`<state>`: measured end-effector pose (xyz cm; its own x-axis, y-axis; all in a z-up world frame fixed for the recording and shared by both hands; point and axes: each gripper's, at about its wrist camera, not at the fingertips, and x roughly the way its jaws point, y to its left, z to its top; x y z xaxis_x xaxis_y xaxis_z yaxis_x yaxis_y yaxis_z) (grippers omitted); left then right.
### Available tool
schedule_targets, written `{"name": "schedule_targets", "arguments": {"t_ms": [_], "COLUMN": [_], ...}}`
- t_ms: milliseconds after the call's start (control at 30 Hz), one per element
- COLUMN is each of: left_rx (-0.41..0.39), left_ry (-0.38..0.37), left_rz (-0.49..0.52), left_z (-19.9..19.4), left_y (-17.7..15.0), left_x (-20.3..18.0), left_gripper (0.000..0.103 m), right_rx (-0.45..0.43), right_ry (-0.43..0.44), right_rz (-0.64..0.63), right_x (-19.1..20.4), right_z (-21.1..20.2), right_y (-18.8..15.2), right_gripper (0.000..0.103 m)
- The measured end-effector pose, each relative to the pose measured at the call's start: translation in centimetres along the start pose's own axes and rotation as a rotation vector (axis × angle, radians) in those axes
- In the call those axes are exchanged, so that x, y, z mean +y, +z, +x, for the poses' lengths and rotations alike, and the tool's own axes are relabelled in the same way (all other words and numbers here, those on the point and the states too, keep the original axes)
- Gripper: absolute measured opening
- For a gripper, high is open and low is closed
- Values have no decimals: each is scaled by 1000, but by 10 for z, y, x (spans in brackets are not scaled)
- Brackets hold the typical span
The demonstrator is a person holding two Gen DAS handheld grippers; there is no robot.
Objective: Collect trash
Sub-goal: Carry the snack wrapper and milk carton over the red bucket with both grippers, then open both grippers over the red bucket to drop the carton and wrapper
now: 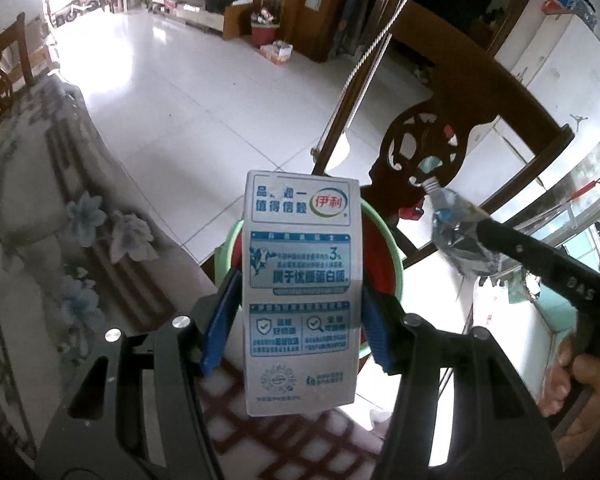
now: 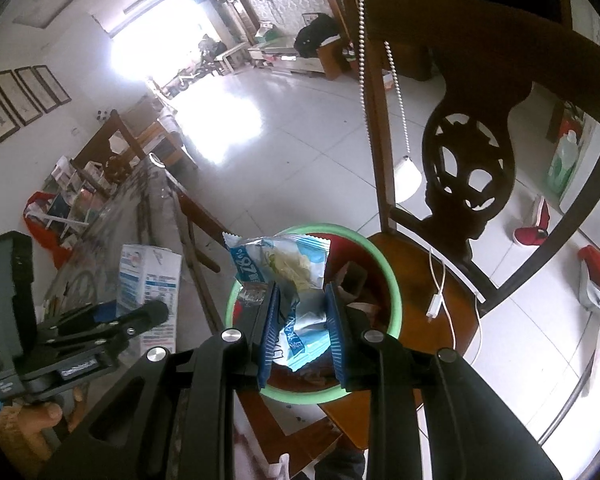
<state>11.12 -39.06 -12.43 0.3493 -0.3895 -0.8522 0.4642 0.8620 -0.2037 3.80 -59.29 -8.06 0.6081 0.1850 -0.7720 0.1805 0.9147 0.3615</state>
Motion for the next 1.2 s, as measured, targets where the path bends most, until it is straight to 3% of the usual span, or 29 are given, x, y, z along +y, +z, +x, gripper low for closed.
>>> {"name": "schedule_targets", "arguments": {"t_ms": [400, 900, 967, 1100, 1133, 1200], "left_rx": [91, 151, 139, 88, 68, 43], "left_ry": [-21, -51, -58, -50, -43, -37], "left_rz": [-23, -28, -28, -25, -28, -39], "left_z": [52, 81, 79, 69, 65, 59], "left_y": [20, 35, 38, 44, 45, 47], "left_x": [-3, 7, 9, 14, 17, 22], "left_gripper": [54, 55, 67, 76, 83, 85], "right_rx": [32, 83, 94, 121, 128, 150], "right_ry": [-8, -34, -37, -43, -45, -48], "right_rz": [20, 53, 51, 37, 34, 29], "right_x": [-12, -23, -23, -20, -19, -18], "right_z": [16, 49, 56, 72, 76, 86], "right_y": [4, 14, 16, 18, 18, 17], "right_gripper": [23, 23, 23, 24, 24, 27]}}
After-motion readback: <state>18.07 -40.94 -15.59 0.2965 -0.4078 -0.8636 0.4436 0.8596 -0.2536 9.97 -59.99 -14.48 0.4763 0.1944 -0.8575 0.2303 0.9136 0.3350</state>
